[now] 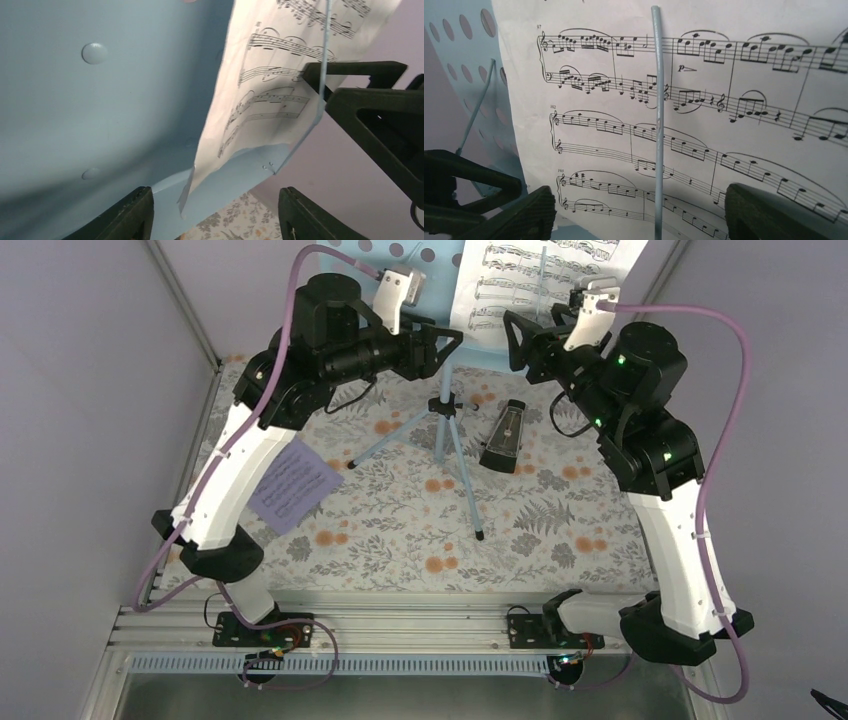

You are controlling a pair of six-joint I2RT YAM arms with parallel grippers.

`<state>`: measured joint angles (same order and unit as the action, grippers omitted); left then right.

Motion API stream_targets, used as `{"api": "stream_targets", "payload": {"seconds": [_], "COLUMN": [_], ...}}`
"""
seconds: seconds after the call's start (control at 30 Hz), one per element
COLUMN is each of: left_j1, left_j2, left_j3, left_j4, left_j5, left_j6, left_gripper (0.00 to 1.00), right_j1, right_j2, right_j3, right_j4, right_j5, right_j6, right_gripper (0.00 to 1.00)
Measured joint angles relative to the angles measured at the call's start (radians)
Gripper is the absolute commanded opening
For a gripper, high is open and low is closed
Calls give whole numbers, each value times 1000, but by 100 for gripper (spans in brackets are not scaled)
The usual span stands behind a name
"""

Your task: Pack up the instrument practice props

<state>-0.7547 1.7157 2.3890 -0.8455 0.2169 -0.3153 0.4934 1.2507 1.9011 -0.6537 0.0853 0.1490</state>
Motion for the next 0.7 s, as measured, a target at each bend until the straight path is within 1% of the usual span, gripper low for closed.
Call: {"api": "stream_targets", "payload": {"seconds": [0.17, 0.3, 0.33, 0.4, 0.43, 0.47, 0.5, 0.53, 0.6, 0.7], "left_j1": [0, 0, 0, 0, 0, 0, 0, 0, -1, -1], "left_j2": [46, 92, 102, 120, 124, 127, 129, 129, 129, 128], "left_j3": [4, 10, 15, 19, 19, 20, 20, 20, 21, 16], "left_j4": [37, 72, 80, 101, 109, 116, 122, 130, 142, 163], "left_j5": [5, 38, 48, 66, 73, 80, 86, 90, 85, 64], "left_j6": [-3, -11, -13, -17, -22, -24, -28, -28, -35, -52], "left_gripper": [53, 47, 45, 35, 29, 23, 16, 11, 3, 2], "right_j1": [-39, -59, -63, -66, -69, -70, -71, -72, -76, -77], "right_j2": [1, 1, 2, 4, 6, 9, 12, 14, 14, -16], "right_j3": [0, 0, 0, 0, 0, 0, 0, -2, -19, -113], "right_j4": [19, 41, 49, 63, 69, 76, 84, 92, 114, 203], "right_j5": [-66, -106, -116, -130, -141, -150, -158, -166, -181, -205], "right_j6": [10, 19, 21, 24, 27, 28, 26, 26, 16, -12], "right_gripper": [68, 57, 54, 48, 42, 30, 9, 4, 3, 3]}}
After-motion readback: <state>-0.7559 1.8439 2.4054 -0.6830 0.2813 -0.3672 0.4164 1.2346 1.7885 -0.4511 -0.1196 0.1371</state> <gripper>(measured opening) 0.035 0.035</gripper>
